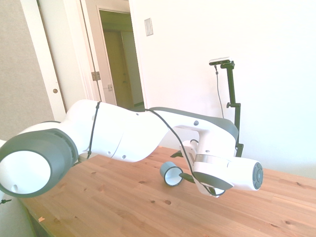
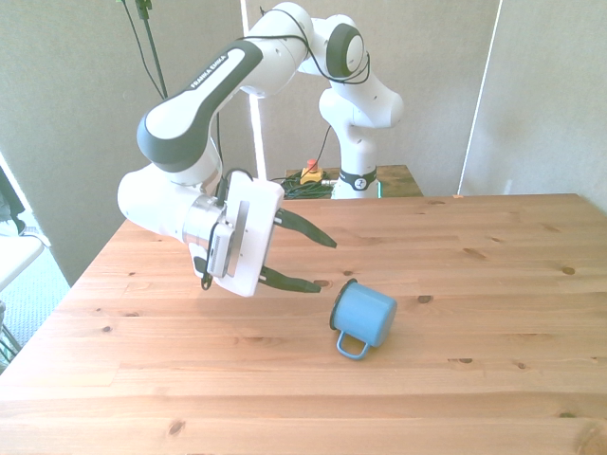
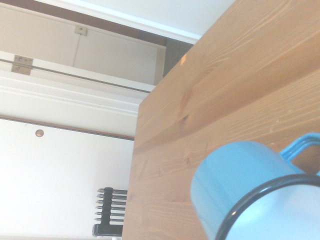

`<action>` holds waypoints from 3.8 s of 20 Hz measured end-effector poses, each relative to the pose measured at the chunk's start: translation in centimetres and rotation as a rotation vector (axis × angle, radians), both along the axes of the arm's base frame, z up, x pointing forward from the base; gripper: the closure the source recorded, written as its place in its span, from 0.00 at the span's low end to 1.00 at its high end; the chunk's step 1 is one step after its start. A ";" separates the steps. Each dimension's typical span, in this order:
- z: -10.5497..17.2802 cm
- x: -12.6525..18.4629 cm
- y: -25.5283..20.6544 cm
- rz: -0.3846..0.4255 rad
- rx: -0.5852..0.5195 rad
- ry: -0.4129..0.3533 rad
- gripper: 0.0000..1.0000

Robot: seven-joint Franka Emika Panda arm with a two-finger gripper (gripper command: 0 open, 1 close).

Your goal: Flip the mug upright

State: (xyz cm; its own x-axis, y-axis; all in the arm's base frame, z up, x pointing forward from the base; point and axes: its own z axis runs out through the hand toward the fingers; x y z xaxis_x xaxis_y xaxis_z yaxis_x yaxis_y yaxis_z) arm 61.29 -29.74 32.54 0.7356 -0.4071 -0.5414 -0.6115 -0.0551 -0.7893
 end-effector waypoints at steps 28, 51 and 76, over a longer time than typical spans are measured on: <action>-3.1 3.1 6.4 0.113 0.010 0.013 0.00; -1.2 1.8 8.1 0.101 -0.030 -0.020 0.00; -2.3 3.2 6.8 -0.021 0.041 -0.034 0.00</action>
